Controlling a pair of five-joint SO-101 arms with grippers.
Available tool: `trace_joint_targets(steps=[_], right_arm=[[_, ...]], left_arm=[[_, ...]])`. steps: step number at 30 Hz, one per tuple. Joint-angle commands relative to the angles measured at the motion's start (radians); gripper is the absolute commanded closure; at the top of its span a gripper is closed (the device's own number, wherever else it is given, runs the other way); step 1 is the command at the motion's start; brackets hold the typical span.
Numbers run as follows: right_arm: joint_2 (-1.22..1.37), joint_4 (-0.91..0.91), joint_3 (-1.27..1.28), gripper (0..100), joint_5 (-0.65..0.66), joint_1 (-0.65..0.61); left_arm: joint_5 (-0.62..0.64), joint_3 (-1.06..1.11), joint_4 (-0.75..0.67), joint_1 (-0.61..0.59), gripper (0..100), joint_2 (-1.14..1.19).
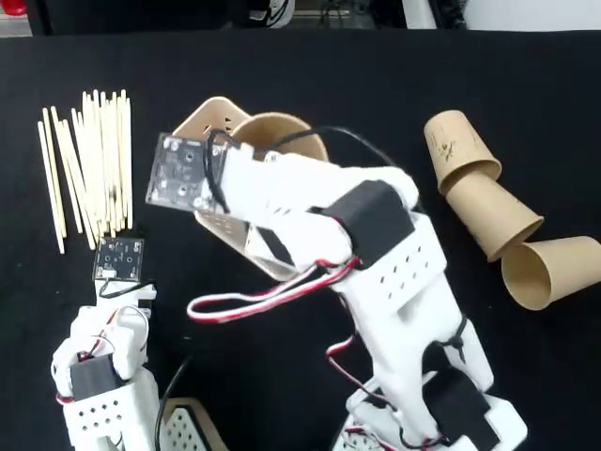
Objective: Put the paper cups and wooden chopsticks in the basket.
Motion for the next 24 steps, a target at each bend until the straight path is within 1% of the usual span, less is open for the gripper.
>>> trace_joint_targets(steps=[1, 4, 9, 15, 16, 17, 20, 21, 22, 24], right_arm=[[0.002, 0.038, -0.064, 98.7, -0.014, 0.072], [0.007, 0.038, -0.036, 98.7, -0.014, 0.104], [0.008, 0.038, 0.044, 98.7, -0.015, 0.101], [0.01, 0.037, 0.065, 98.2, -0.014, 0.098], [0.01, 0.037, 0.067, 96.1, -0.014, 0.098], [0.01, 0.037, 0.068, 91.8, -0.014, 0.098], [0.005, 0.037, 0.071, 73.3, -0.009, 0.097], [0.007, 0.037, 0.065, 68.9, -0.008, 0.094], [0.005, 0.037, 0.064, 66.6, -0.008, 0.083], [0.001, 0.037, 0.062, 67.2, -0.008, 0.063]], left_arm=[[-0.006, 0.018, 0.005, 0.004, 97, -0.002], [-0.006, 0.018, 0.005, 0.004, 97, -0.002], [-0.006, 0.018, 0.005, 0.004, 97, -0.002], [-0.006, 0.018, 0.005, 0.004, 97, -0.002], [-0.006, 0.018, 0.005, 0.004, 97, -0.002], [-0.006, 0.018, 0.005, 0.004, 97, -0.002], [-0.006, 0.018, 0.005, 0.004, 97, -0.002], [-0.006, 0.018, 0.005, 0.004, 97, -0.002], [-0.006, 0.018, 0.005, 0.004, 97, -0.002], [-0.006, 0.018, 0.005, 0.004, 97, -0.002]])
